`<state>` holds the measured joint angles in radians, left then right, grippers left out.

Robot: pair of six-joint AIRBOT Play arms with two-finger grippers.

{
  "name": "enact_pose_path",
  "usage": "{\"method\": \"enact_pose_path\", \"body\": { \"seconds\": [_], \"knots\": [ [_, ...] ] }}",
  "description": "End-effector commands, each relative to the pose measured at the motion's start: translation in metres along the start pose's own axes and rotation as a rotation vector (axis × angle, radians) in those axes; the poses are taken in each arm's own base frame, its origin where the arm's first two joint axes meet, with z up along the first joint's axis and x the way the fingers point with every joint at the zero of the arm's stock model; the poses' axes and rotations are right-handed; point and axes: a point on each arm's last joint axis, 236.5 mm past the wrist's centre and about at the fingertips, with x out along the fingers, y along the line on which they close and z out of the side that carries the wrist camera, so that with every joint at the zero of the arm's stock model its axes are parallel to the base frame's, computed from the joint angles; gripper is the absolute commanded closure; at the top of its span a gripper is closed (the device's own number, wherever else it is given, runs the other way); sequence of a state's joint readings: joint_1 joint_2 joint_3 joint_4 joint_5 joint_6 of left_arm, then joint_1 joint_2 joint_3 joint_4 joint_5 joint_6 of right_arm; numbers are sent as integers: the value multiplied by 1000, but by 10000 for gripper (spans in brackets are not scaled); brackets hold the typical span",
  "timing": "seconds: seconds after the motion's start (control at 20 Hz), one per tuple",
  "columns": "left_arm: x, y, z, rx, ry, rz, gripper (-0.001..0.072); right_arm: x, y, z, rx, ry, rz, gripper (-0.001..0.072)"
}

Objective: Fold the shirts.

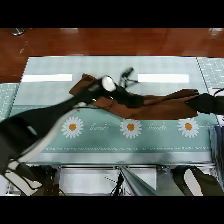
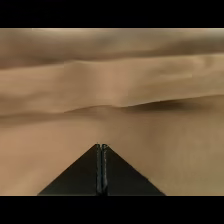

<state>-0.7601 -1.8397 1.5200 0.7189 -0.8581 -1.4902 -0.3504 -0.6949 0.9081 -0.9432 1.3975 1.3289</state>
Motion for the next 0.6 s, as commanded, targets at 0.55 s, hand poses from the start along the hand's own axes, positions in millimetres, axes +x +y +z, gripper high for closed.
{"method": "enact_pose_path", "body": {
  "seconds": [0.55],
  "knots": [
    [-142,17,59,-41,-1,-181,685,8,59,-1,-37,-5,194,683]
  ]
}}
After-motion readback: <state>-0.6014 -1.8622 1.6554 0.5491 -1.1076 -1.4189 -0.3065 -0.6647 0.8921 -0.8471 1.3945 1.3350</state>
